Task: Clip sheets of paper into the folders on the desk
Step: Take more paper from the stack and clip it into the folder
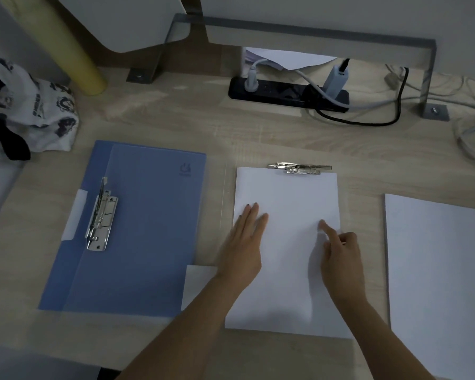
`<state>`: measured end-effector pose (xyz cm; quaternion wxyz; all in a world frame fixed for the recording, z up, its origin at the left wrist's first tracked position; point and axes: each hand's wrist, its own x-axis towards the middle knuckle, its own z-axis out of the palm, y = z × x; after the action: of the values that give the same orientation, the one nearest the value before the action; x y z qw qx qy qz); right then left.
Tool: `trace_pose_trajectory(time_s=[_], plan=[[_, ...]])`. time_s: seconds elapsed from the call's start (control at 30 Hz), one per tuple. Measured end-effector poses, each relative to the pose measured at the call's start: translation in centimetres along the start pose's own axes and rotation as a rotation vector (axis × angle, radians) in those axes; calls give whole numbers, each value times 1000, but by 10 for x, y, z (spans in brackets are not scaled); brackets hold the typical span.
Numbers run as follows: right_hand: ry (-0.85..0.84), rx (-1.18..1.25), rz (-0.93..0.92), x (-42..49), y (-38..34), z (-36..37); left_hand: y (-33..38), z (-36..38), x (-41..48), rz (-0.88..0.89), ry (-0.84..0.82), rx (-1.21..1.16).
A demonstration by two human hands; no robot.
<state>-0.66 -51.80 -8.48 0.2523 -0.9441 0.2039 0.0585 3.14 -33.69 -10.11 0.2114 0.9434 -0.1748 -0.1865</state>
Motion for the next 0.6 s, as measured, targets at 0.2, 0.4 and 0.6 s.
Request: trace_pose_trajectory(time_s=[0.2,0.4,0.6], plan=[[-22,-21,-24,1,1,-3,-2,11,26,36,163,80],[-27,-19,-18,6,-1,-5,-5,12,54,-39,154,244],[22,482,181,45,-21,-15,-5,15,52,-21,198,216]])
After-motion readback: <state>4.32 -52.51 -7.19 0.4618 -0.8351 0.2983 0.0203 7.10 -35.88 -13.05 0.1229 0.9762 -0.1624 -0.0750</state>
